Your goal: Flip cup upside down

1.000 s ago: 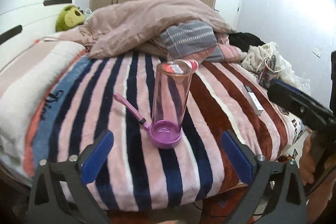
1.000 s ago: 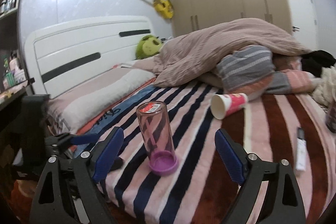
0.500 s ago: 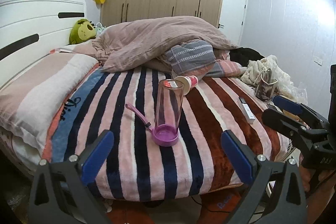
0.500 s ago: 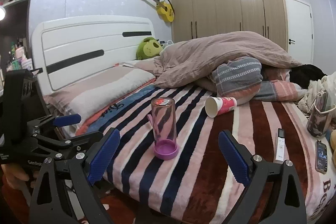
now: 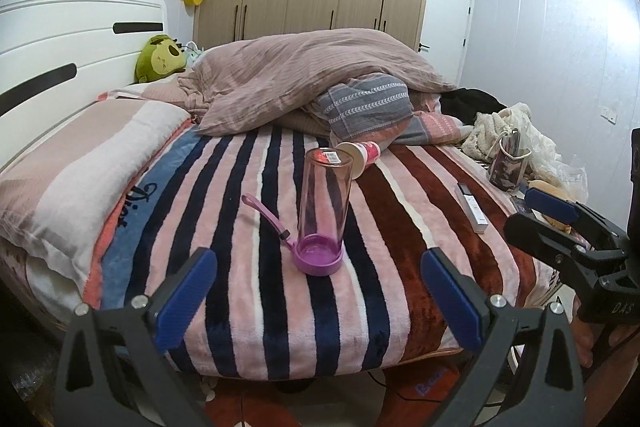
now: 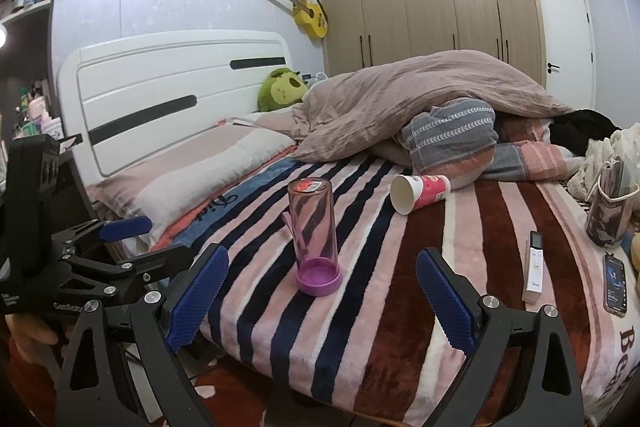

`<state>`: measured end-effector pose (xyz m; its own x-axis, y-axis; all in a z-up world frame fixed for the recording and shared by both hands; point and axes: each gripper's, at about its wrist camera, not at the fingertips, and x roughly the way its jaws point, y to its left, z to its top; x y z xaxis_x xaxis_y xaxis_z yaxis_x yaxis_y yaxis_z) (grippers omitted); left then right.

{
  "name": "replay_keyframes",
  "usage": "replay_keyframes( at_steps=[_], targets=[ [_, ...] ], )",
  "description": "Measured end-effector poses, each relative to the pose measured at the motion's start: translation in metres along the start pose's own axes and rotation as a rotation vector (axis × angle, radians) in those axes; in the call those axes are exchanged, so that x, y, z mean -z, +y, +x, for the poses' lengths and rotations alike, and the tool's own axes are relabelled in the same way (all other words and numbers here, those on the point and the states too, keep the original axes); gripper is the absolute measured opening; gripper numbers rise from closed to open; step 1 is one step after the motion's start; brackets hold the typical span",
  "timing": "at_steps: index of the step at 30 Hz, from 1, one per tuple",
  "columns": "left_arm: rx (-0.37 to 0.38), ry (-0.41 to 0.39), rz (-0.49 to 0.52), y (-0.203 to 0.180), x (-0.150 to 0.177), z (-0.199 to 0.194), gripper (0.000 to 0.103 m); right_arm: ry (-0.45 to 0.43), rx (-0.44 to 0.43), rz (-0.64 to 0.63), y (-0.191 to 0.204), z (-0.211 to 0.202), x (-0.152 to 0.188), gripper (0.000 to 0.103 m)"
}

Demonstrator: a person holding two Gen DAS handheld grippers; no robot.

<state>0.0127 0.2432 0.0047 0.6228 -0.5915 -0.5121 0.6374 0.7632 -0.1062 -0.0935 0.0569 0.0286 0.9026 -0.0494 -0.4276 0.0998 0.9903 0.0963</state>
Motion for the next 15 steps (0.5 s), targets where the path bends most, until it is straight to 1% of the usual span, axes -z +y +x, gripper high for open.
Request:
replay_keyframes(
  at_steps=[15],
  targets=[
    [-0.010,0.013,-0.011,-0.0013,0.0035,0.0032,0.102,0.017,-0.009,0.007,-0.0016,0.0059,0.0019,0.095]
  ],
)
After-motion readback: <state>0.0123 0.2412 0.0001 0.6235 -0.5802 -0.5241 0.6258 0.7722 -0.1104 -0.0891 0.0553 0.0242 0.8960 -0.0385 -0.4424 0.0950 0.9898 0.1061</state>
